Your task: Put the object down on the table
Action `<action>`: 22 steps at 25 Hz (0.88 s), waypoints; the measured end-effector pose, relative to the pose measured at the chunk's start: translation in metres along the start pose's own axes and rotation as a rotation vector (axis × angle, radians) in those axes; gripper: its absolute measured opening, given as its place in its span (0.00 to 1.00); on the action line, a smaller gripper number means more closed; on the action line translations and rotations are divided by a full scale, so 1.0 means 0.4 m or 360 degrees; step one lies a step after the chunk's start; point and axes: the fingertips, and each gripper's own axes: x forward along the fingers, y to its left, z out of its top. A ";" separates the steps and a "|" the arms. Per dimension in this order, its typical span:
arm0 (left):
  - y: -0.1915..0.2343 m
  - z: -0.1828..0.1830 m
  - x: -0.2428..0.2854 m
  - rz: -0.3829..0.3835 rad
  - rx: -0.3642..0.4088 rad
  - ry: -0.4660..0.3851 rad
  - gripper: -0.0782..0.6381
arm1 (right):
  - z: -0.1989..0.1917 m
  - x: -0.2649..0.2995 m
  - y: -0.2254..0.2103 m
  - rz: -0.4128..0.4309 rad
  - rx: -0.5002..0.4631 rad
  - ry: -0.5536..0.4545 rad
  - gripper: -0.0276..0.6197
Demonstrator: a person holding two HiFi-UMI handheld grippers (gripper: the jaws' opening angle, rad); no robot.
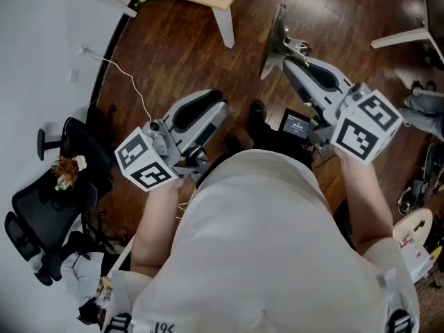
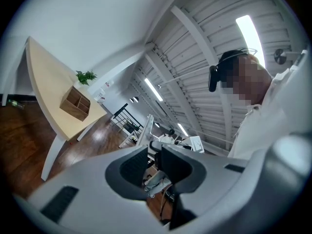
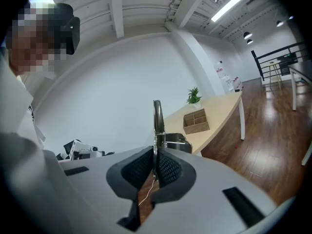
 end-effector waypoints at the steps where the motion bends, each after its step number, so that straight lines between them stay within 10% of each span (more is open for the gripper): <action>1: 0.007 0.006 0.015 0.0002 0.0002 -0.0003 0.23 | 0.012 0.006 -0.015 0.0008 -0.0006 -0.0001 0.05; 22: 0.143 0.100 0.197 0.0141 -0.0035 -0.0049 0.23 | 0.115 0.117 -0.221 0.0116 0.0007 0.0073 0.05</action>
